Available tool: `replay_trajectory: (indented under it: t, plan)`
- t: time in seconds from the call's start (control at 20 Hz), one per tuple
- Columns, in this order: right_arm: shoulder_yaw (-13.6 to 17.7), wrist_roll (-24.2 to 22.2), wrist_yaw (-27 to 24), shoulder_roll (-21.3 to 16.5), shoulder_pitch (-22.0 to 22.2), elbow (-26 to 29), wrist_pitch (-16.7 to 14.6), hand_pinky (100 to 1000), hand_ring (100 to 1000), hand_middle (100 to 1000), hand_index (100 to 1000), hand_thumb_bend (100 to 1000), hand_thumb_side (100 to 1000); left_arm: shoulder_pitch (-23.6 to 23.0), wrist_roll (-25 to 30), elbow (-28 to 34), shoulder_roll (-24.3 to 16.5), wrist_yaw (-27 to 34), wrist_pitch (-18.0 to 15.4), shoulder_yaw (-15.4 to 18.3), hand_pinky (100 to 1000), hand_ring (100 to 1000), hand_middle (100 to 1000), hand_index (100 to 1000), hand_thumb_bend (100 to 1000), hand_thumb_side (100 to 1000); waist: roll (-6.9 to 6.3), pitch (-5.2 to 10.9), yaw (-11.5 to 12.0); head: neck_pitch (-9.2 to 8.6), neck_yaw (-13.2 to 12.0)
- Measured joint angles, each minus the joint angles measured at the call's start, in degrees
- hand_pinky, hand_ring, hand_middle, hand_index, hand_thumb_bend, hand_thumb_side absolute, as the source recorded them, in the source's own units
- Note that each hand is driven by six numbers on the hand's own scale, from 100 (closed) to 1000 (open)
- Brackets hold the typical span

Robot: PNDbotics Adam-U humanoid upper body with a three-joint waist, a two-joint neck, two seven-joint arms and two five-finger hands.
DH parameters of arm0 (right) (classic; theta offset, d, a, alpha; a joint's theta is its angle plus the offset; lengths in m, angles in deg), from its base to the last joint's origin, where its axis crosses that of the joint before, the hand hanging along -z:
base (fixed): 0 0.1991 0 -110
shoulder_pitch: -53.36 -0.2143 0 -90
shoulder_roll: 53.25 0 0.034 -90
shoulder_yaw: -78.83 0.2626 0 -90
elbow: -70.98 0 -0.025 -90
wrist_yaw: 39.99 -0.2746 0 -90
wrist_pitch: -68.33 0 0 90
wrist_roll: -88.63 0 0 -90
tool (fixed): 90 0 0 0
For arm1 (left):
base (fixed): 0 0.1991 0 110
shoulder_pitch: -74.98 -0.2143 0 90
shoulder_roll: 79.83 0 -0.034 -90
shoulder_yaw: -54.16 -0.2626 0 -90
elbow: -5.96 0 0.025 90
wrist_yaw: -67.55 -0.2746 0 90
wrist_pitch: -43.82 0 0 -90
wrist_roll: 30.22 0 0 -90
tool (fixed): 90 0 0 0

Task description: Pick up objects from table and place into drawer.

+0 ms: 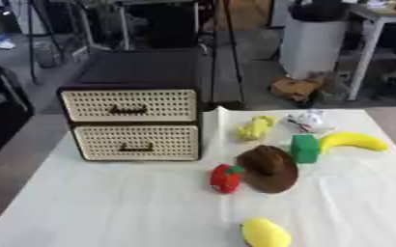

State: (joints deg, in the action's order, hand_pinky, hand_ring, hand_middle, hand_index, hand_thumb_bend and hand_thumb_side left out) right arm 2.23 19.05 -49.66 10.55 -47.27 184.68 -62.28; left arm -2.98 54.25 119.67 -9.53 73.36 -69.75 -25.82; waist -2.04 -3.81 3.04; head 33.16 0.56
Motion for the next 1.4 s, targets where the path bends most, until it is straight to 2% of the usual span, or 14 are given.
replay_trajectory:
  t: [0.25,0.6,0.85,1.05,1.1,1.15,1.25,1.4]
  plan:
    - [-0.01,0.02,0.00,0.00,-0.02,0.00,0.12,655,769,719,834,173,1000,0.02,4.43,0.04,-3.56,-6.99,4.57,-2.05,385,542,528,926,100,842,-0.16,0.04,-0.27,1.30,-0.49]
    - [-0.33,-0.13,0.00,-0.03,-0.03,0.00,0.27,656,769,717,833,180,1000,-0.03,15.24,0.14,-9.63,-12.18,6.66,-5.32,331,477,474,964,100,841,-0.39,0.05,-0.59,2.05,-0.68]
    - [-0.38,-0.28,0.00,-0.04,-0.22,0.00,0.38,656,768,716,832,188,1000,-0.22,23.92,0.15,-12.87,-13.63,7.74,-7.73,268,396,403,951,100,736,-0.41,0.03,-0.72,2.03,-0.79]
    - [-0.70,-0.51,0.00,-0.04,-0.29,0.00,0.53,656,768,715,832,196,1000,1.17,29.29,0.16,-14.62,-14.38,9.21,-9.34,227,345,363,960,100,693,-0.47,-0.07,-0.86,1.98,-0.82]
    - [-0.72,-0.61,0.00,-0.04,-0.30,0.00,0.49,657,768,714,832,197,1000,1.64,30.42,0.16,-15.04,-14.63,9.69,-9.79,208,304,325,957,100,679,-0.49,-0.09,-0.90,1.97,-0.82]
    - [-0.73,-0.66,0.00,-0.04,-0.32,0.00,0.48,657,768,714,832,198,1000,2.04,31.42,0.16,-15.37,-14.82,10.13,-10.26,204,299,320,956,100,679,-0.50,-0.09,-0.96,1.96,-0.82]
    - [-0.77,-0.81,-0.01,-0.04,-0.46,0.00,0.47,658,769,713,831,202,1000,2.94,33.36,0.17,-15.84,-14.98,11.14,-11.36,136,216,239,941,100,601,-0.50,-0.12,-1.05,1.90,-0.81]
    - [-1.05,-0.98,-0.02,-0.04,-0.49,0.00,0.55,659,769,712,831,204,1000,4.42,35.26,0.17,-16.20,-15.01,12.89,-12.78,100,149,172,914,100,543,-0.49,-0.14,-1.13,1.72,-0.75]
